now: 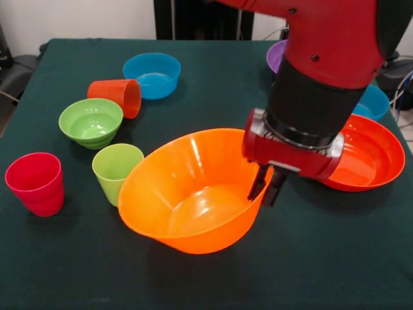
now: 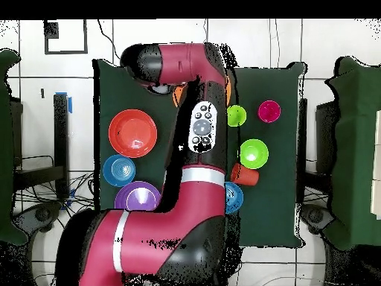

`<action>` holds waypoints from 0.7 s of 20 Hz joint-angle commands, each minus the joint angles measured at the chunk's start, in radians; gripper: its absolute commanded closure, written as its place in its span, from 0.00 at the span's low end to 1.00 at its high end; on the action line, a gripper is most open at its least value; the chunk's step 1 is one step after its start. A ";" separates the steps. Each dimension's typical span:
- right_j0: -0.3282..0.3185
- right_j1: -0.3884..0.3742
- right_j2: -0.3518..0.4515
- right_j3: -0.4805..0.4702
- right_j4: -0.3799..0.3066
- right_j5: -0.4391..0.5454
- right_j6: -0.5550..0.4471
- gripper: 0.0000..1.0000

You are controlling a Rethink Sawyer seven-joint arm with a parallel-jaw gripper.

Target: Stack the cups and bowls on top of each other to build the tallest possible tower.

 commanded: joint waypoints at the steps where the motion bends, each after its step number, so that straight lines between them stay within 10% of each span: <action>1: -0.030 0.073 0.102 -0.100 -0.058 0.097 -0.287 1.00; 14: -0.001 0.083 0.112 -0.040 -0.026 0.038 -0.223 1.00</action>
